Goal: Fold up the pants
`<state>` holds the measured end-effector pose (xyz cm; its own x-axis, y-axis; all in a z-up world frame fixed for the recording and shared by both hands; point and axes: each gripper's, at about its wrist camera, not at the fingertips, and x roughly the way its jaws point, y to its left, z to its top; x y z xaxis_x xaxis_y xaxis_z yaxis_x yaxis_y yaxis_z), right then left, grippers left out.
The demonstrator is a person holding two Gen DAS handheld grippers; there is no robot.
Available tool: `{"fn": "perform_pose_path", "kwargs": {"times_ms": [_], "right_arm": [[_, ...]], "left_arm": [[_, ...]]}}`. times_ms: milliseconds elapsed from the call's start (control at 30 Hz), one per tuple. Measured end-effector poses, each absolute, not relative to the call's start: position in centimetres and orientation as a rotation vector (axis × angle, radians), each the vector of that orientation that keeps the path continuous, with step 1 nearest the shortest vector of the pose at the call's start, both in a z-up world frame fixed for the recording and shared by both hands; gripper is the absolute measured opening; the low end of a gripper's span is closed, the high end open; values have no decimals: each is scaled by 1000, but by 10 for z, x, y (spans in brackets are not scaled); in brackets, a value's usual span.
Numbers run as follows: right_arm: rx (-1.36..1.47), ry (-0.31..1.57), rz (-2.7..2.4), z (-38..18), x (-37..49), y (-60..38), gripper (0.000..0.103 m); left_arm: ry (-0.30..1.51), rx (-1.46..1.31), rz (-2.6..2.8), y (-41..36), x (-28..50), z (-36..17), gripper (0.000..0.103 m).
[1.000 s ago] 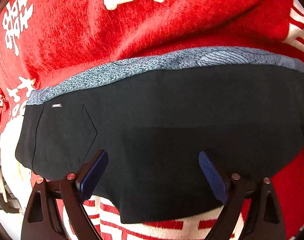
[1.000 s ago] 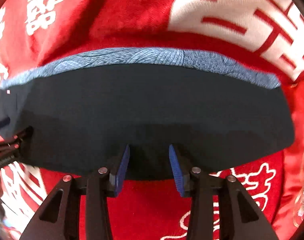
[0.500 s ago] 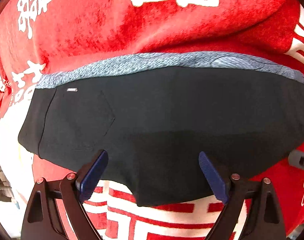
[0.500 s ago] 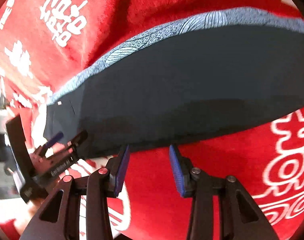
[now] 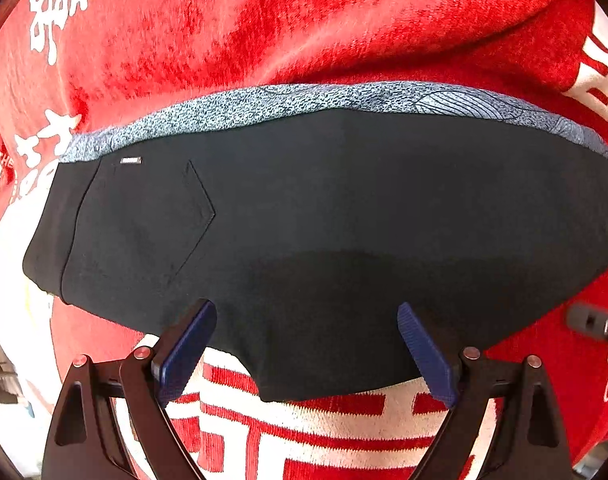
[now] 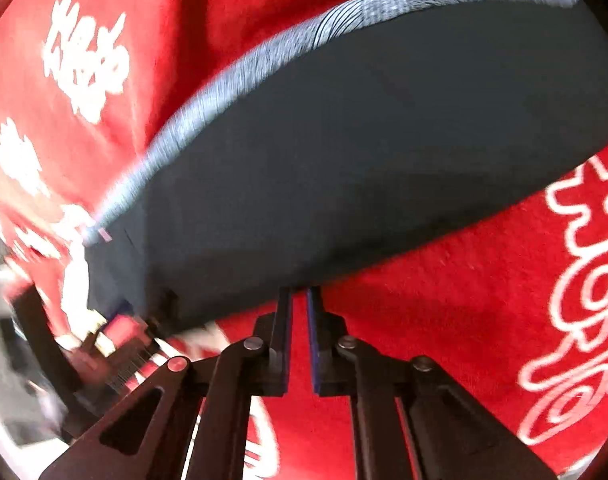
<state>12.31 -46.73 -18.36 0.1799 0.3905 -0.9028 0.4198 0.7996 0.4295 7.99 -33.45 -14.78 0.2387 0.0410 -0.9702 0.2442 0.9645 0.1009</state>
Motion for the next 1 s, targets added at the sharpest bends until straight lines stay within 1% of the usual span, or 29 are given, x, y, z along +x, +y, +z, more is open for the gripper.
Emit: {"fn": "perform_pose_path", "kwargs": {"times_ms": [100, 167, 200, 233, 367, 400, 433, 467, 533, 567, 633, 700, 767, 867, 1000], "right_arm": [[569, 1431, -7, -169, 121, -458, 10], [486, 1404, -23, -155, 126, -457, 26], [466, 1392, -33, -152, 130, -458, 45], [446, 1373, -49, -148, 135, -461, 60], [389, 1321, -88, -143, 158, -478, 60], [375, 1320, -98, -145, 163, -479, 60], [347, 1331, -116, -149, 166, -483, 61], [317, 1361, -138, -158, 170, -485, 61], [321, 1414, -158, -177, 171, -490, 61], [331, 1412, -157, -184, 171, -489, 61], [317, 1389, -140, -184, 170, -486, 68], [281, 1392, -124, -186, 172, -480, 71], [263, 1396, -122, -187, 174, -477, 73], [291, 1394, -117, -190, 177, -477, 77], [287, 1390, -116, -191, 176, -477, 78]], "left_arm": [[1334, 254, -139, -336, 80, -142, 93], [1340, 267, -141, -335, 82, -140, 93], [1342, 273, -141, -336, 81, -139, 93], [1344, 281, -140, -338, 80, -138, 93], [1353, 310, -122, -346, 76, -136, 93], [1357, 309, -120, -348, 75, -135, 95], [1363, 309, -117, -352, 73, -135, 102], [1363, 313, -108, -353, 73, -136, 103], [1373, 316, -107, -355, 75, -138, 103], [1375, 316, -104, -355, 75, -138, 103], [1378, 323, -104, -357, 76, -139, 103], [1380, 327, -105, -357, 78, -141, 103], [1383, 328, -102, -358, 78, -141, 103], [1386, 331, -100, -357, 80, -141, 103], [1383, 343, -101, -358, 82, -142, 103]]}}
